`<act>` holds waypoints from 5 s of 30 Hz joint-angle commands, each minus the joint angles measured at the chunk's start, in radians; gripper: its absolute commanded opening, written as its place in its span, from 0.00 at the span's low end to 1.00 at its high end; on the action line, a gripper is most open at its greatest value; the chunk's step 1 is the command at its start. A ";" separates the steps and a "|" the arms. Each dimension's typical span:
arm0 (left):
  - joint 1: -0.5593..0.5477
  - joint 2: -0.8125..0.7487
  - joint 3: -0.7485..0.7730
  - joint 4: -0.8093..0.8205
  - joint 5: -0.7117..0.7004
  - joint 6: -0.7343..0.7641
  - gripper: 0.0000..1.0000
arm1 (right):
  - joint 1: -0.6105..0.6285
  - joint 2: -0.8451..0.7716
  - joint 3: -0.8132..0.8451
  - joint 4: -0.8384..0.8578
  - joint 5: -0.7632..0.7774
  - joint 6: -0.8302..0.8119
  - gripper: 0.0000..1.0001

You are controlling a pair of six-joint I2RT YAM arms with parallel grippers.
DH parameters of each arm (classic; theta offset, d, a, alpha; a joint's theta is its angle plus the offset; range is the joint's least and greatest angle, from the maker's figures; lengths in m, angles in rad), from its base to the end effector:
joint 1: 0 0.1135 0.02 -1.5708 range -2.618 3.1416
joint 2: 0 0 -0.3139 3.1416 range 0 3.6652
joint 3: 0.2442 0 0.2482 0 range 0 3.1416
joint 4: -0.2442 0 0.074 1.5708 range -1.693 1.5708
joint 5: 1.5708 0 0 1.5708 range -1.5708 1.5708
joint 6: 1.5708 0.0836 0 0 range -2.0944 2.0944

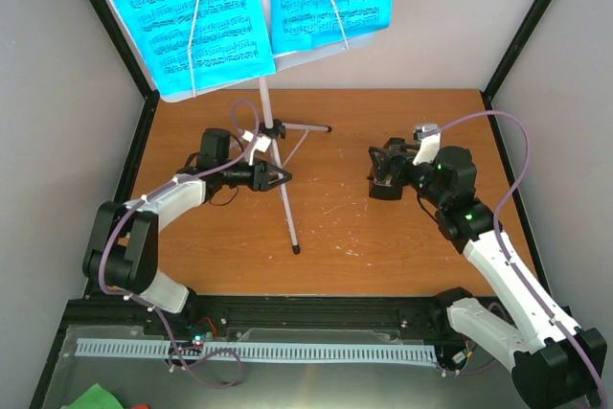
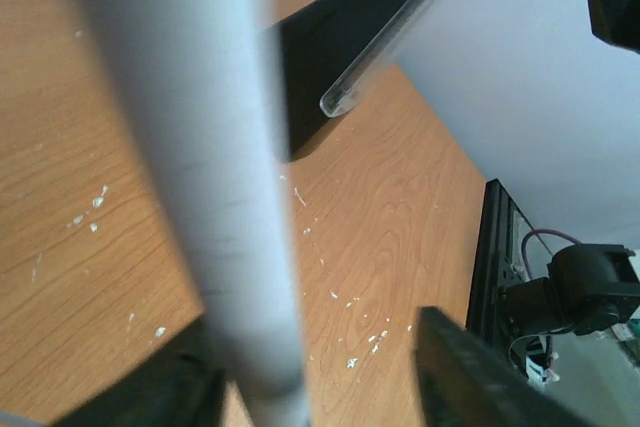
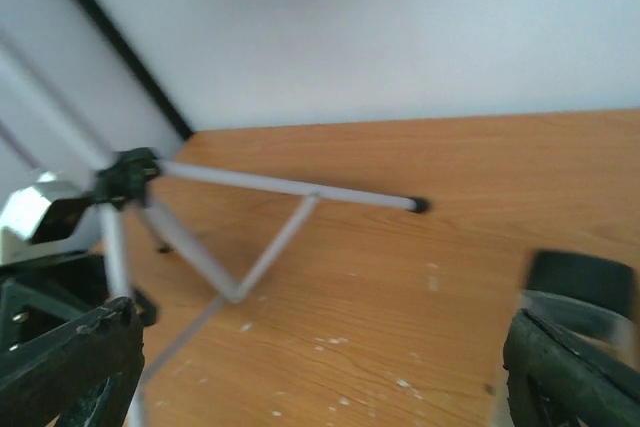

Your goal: Pack up the instrument practice props

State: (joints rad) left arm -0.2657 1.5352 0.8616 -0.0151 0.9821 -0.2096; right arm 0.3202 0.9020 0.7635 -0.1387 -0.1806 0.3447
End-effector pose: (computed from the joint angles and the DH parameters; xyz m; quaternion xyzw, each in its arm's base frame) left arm 0.2977 -0.1531 0.2473 0.2236 0.7915 -0.5031 0.2655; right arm 0.2064 0.0843 0.3432 -0.0446 0.7954 0.2639 0.5438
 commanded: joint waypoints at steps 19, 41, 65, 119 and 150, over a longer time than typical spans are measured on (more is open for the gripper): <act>0.297 -0.553 0.024 -0.195 -0.477 0.002 1.00 | 0.299 0.665 0.462 0.521 -0.317 -0.165 0.87; 0.299 -0.606 -0.092 -0.073 -0.718 0.086 0.99 | 0.366 1.019 0.876 0.383 -0.399 -0.305 0.09; 0.299 -0.728 -0.116 -0.076 -0.854 0.061 0.99 | 0.545 0.810 0.618 0.332 0.705 -0.223 0.03; 0.040 -0.545 0.570 -0.389 -0.433 -0.237 0.95 | -0.187 -0.025 0.582 -0.411 -0.129 0.077 1.00; -0.405 -0.294 0.878 -0.249 -0.512 -0.243 0.82 | -0.180 0.214 0.974 -0.255 -0.648 0.273 0.30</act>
State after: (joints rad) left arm -0.6453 1.2346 1.6936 -0.3042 0.4923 -0.4610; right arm 0.1398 1.1297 1.7142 -0.4175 -0.7959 0.6048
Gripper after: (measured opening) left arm 0.824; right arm 0.314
